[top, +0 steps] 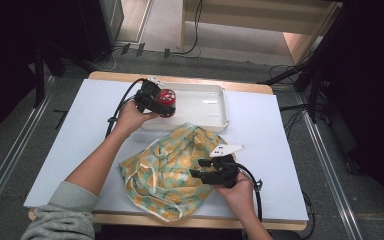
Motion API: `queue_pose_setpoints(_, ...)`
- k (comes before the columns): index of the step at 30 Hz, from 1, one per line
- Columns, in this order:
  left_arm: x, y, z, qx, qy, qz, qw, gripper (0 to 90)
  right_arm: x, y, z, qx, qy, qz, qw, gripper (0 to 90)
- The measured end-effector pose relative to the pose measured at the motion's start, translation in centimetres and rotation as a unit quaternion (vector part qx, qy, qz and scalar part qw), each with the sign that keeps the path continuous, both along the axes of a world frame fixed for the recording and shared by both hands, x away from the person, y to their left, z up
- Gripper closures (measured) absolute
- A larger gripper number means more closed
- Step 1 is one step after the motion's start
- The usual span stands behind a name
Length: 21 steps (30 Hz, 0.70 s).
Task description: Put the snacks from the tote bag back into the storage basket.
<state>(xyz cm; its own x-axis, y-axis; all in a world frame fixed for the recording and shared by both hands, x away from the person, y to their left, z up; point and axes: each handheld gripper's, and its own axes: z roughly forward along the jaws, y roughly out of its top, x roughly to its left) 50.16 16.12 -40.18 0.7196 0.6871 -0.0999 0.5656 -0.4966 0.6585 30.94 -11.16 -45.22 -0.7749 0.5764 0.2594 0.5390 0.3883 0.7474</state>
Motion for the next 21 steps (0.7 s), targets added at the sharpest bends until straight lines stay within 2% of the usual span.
queue_pose_setpoints(6, 0.7, -0.4, -1.5, 0.016, -0.004, 0.019, 0.9997, 26.0, 0.0, 0.0, -0.1, -0.003, 0.0, -0.001, 1.0, 48.5)
queue_pose_setpoints(10, 1.3, -0.2, -2.2, 0.013, 0.008, 0.029, 0.9995, 26.0, 0.0, 0.1, -0.1, -0.003, 0.0, 0.0, 1.0, 48.6)
queue_pose_setpoints(13, 1.5, -0.2, -2.7, 0.027, 0.006, 0.035, 0.999, 26.0, -0.1, 0.1, -0.1, -0.004, 0.002, 0.001, 1.0, 48.6)
queue_pose_setpoints(18, 1.8, -0.3, -3.5, 0.035, 0.012, 0.042, 0.9984, 25.9, -0.1, 0.1, -0.1, -0.005, 0.0, 0.001, 1.0, 48.6)
queue_pose_setpoints(21, 1.7, -0.4, -3.8, 0.04, 0.01, 0.038, 0.9984, 25.9, -0.1, 0.1, -0.2, -0.005, 0.0, 0.001, 1.0, 48.6)
